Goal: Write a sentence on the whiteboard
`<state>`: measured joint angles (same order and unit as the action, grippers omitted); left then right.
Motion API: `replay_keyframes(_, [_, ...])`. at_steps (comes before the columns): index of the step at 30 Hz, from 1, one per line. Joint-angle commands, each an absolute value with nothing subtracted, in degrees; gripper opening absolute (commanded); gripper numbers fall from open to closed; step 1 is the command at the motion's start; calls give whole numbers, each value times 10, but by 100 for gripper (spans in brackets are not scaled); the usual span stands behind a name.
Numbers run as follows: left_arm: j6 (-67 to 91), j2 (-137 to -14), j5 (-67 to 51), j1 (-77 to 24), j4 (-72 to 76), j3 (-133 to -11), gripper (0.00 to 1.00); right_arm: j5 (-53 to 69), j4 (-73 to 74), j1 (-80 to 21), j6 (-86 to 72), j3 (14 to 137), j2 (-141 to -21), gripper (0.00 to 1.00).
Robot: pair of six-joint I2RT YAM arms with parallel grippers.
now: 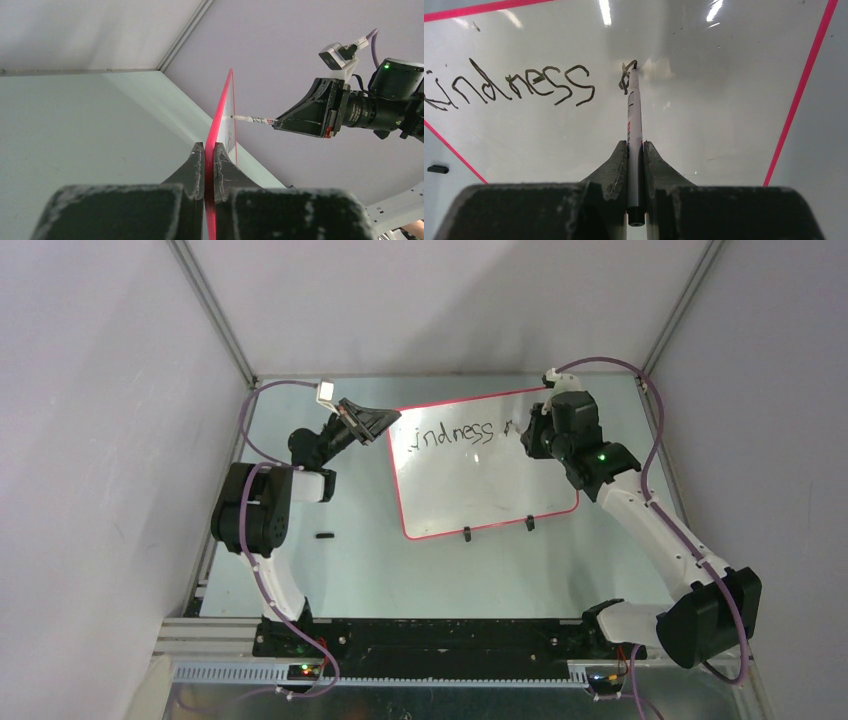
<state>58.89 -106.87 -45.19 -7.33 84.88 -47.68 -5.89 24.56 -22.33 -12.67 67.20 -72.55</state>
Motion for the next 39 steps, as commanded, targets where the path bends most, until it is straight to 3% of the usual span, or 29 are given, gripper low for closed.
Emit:
replay_keyframes(1, [543,-1042,-454,-71,875,-470,0,-78,268,-233,-114,692,-739,0])
replay_keyframes(39, [542,-1042,-453,-71,875,-471,0,-83,283,-229,-110,718,-735,0])
